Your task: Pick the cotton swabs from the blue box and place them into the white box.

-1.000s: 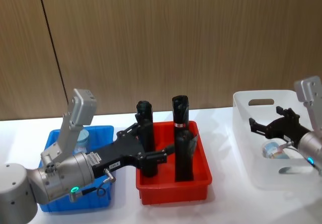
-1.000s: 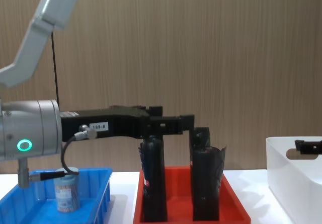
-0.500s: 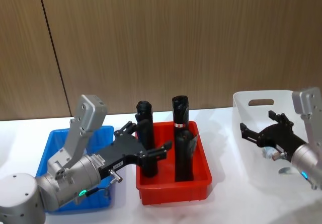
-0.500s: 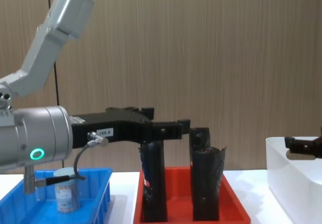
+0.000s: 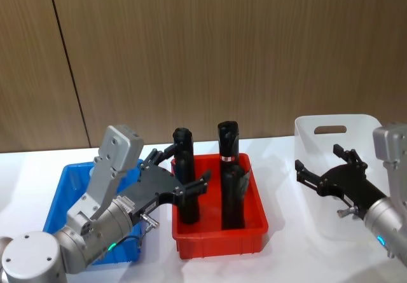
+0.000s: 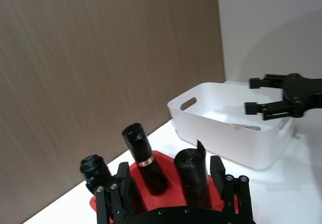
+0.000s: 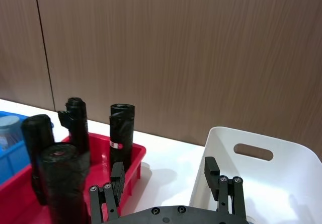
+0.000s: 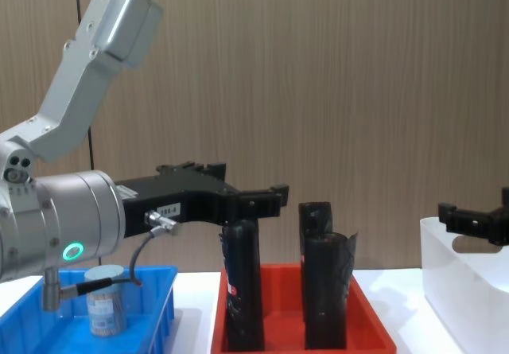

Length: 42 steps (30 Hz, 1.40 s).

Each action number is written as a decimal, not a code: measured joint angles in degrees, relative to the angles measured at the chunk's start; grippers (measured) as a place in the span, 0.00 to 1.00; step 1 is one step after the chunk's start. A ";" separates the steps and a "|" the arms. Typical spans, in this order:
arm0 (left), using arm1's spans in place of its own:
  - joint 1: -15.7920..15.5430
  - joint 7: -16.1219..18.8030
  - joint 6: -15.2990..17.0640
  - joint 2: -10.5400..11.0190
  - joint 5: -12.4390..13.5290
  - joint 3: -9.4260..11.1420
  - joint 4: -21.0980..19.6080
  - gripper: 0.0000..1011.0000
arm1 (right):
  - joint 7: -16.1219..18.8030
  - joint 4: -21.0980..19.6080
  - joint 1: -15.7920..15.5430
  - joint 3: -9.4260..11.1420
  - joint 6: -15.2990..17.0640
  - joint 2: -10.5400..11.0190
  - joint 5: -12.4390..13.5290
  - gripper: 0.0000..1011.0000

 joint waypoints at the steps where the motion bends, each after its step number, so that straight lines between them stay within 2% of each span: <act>1: 0.13 0.53 -0.09 -0.02 0.22 0.06 -0.16 0.99 | -0.19 -0.57 -0.42 0.03 -0.07 -0.02 0.04 0.99; 15: 2.48 11.31 -1.90 -0.41 4.19 1.31 -3.07 0.99 | -3.34 -11.06 -8.20 0.37 -1.60 -0.31 1.21 0.99; 26: 4.08 18.87 -3.17 -0.69 6.98 2.18 -5.11 0.99 | -4.16 -13.69 -10.20 0.46 -1.94 -0.39 1.47 0.99; 32: 4.40 20.26 -3.41 -0.74 7.49 2.32 -5.47 0.99 | -4.17 -13.73 -10.22 0.45 -1.94 -0.37 1.47 0.99; 42: 4.41 20.38 -3.42 -0.72 7.53 2.34 -5.49 0.99 | -4.16 -13.74 -10.22 0.41 -1.94 -0.36 1.47 0.99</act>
